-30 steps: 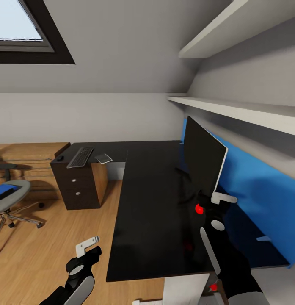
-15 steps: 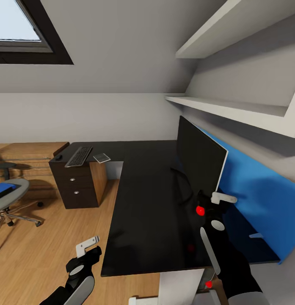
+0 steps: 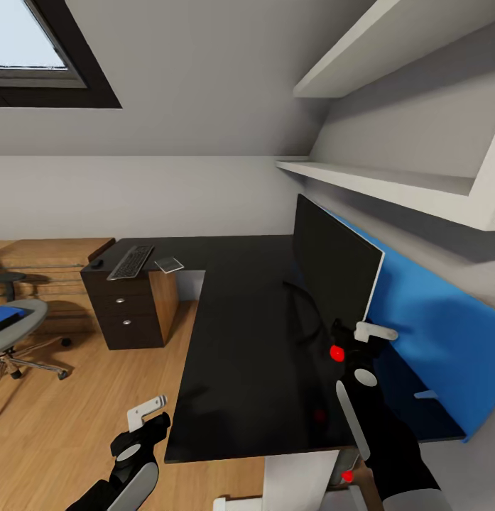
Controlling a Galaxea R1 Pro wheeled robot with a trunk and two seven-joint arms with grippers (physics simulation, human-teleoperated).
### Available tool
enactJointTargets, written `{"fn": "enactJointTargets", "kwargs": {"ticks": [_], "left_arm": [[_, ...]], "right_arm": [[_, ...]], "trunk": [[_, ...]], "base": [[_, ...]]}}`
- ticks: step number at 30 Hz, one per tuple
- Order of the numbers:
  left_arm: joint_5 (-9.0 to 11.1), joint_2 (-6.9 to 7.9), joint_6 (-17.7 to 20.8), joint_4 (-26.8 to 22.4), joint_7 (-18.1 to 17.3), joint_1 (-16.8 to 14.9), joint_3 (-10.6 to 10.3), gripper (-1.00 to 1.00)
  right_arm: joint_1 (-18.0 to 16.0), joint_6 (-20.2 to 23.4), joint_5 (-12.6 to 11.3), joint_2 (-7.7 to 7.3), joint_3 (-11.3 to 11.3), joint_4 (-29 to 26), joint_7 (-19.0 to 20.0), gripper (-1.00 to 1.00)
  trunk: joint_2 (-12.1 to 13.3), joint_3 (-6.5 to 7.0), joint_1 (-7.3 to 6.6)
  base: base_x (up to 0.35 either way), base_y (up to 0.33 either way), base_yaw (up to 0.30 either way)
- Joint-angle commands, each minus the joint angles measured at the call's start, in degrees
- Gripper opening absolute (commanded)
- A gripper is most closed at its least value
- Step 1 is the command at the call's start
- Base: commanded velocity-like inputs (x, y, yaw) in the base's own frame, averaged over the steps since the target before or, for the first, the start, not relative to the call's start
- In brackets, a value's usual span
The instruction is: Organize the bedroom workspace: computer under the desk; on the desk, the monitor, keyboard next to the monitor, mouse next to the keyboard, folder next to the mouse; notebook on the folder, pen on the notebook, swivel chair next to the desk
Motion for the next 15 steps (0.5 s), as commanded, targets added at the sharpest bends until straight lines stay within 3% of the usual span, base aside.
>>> {"fn": "enactJointTargets", "kwargs": {"ticks": [1,6,15], "left_arm": [[0.1,0.06,0.3,-0.1,0.4,-0.1,-0.1,1.0],[0.1,0.06,0.3,-0.1,0.4,-0.1,-0.1,1.0],[0.1,0.06,0.3,-0.1,0.4,-0.1,-0.1,1.0]], "right_arm": [[0.0,0.4,-0.1,-0.02,0.1,-0.1,-0.4,1.0],[0.0,0.4,-0.1,-0.02,0.1,-0.1,-0.4,1.0],[0.0,0.4,-0.1,-0.02,0.1,0.0,-0.4,1.0]], "trunk": [[0.0,-0.06,0.0],[0.0,-0.06,0.0],[0.0,-0.06,0.0]], "base": [[-0.043,-0.175,0.0],[-0.039,-0.177,0.0],[-0.003,-0.014,0.0]]}}
